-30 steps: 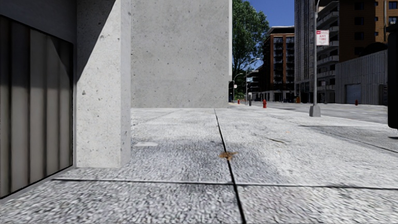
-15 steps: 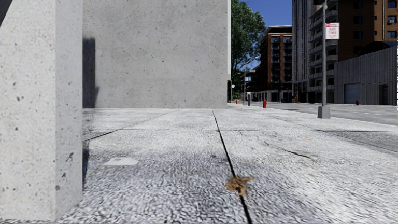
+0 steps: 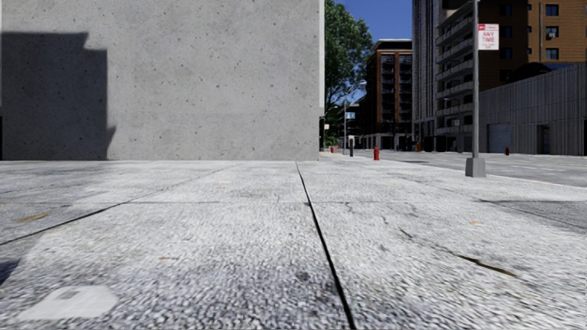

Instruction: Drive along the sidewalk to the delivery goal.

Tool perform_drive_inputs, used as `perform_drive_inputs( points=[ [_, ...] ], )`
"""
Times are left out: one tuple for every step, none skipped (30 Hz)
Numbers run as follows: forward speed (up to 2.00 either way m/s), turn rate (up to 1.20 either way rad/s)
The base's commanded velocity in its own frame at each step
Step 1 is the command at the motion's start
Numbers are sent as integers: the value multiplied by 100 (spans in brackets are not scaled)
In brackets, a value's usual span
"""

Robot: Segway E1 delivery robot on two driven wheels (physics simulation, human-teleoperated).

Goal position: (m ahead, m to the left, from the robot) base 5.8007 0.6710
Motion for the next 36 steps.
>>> perform_drive_inputs(
  points=[
    [199, 0],
    [199, 0],
    [199, 0],
    [199, 0],
    [199, 0],
    [199, 0],
    [199, 0],
    [199, 0],
    [199, 0],
    [199, 0],
    [199, 0],
    [199, 0],
    [199, 0],
    [199, 0],
    [199, 0],
    [199, 0],
    [199, 0],
    [199, 0],
    [199, 0],
    [199, 0],
    [199, 0],
    [199, 0],
    [199, 0],
    [199, 0],
    [199, 0],
    [199, 0],
    [199, 0],
    [199, 0],
    [199, 0],
    [199, 0],
    [199, 0],
    [199, 0],
    [199, 0],
    [199, 0],
    [199, 1],
    [199, 6]
  ],
)
